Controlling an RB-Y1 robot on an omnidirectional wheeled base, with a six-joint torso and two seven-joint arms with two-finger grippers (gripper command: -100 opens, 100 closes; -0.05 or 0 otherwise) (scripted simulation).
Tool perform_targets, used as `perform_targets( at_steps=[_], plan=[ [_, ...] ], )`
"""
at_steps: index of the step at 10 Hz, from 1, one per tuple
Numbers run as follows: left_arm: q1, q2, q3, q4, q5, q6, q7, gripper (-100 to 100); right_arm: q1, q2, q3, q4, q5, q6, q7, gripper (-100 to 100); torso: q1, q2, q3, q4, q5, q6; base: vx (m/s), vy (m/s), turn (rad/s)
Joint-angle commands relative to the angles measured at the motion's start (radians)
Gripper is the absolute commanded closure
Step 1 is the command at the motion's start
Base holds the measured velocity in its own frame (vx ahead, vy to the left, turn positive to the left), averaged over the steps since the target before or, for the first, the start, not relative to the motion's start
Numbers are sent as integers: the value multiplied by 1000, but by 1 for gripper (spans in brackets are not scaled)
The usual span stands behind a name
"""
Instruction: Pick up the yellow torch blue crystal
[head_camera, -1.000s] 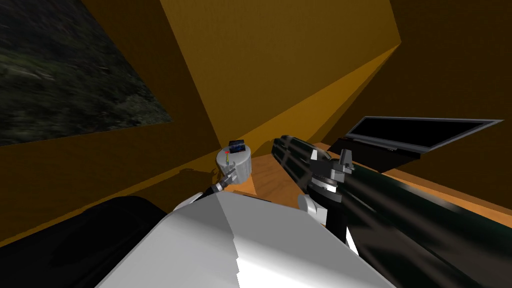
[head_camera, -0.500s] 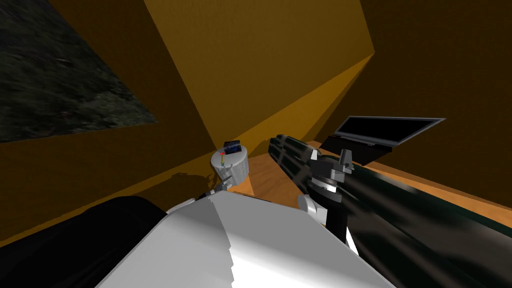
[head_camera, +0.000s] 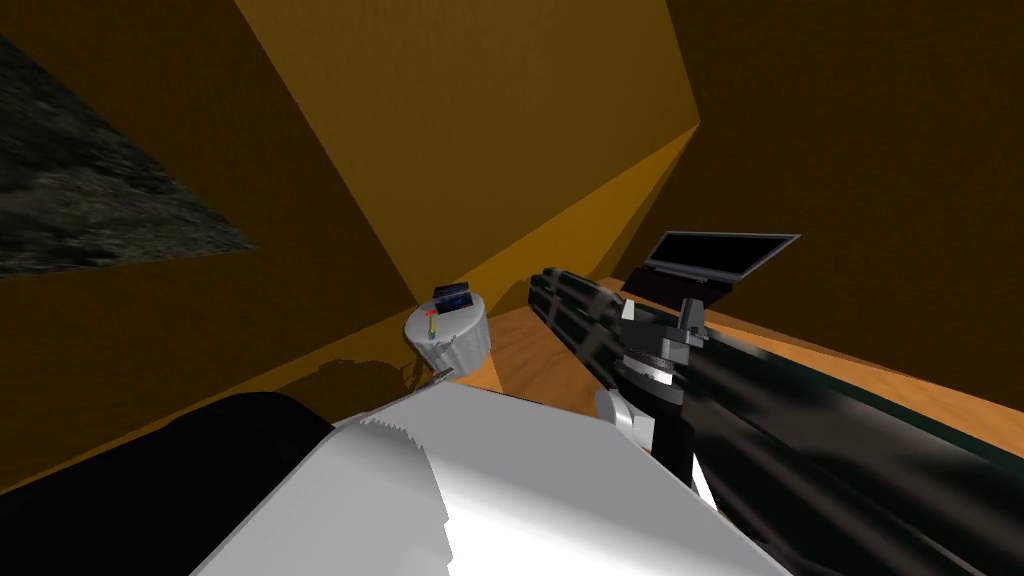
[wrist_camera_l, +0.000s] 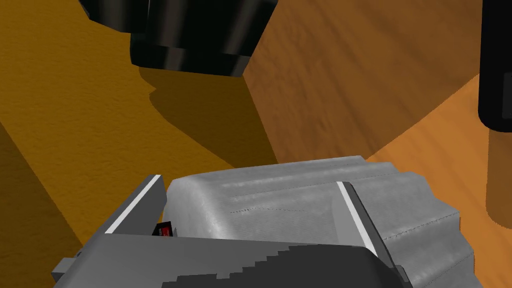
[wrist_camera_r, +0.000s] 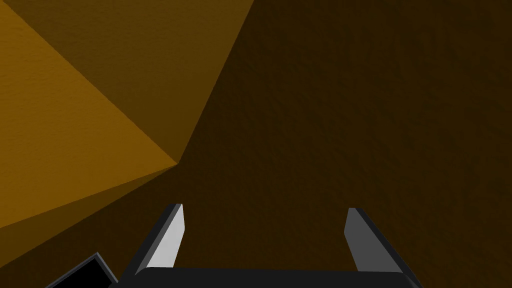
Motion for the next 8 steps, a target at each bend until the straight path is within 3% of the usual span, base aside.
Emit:
perform_targets(
  at_steps=[1,2,3,4,6,7,8],
  plan=[
    [1,39,-22,22,12,-6,23,-100,0,0,0,0,0,0,0,0,0,0,0,0,0,0,39,-25,-98],
    [4,77,-66,64,30,-12,48,-100,0,0,0,0,0,0,0,0,1,0,0,0,0,0,50,-28,-184],
    [4,77,-71,71,30,-12,48,-100,0,0,0,0,0,0,0,0,1,-1,0,0,0,0,56,-18,-136],
    [7,112,-112,111,48,-18,71,-100,0,0,0,0,0,0,0,0,1,-1,-1,0,0,0,84,-13,-244],
    [7,112,-119,119,48,-18,71,-100,0,0,0,0,0,0,0,0,2,-2,-1,0,1,-1,40,4,-45],
    [10,145,-165,164,65,-23,93,-100,0,0,0,0,0,0,0,0,2,0,0,0,1,-1,53,-4,-217],
    [13,173,-191,191,81,-27,112,-100,0,0,0,0,0,0,0,0,2,-1,0,0,0,0,112,0,-426]
  ],
)
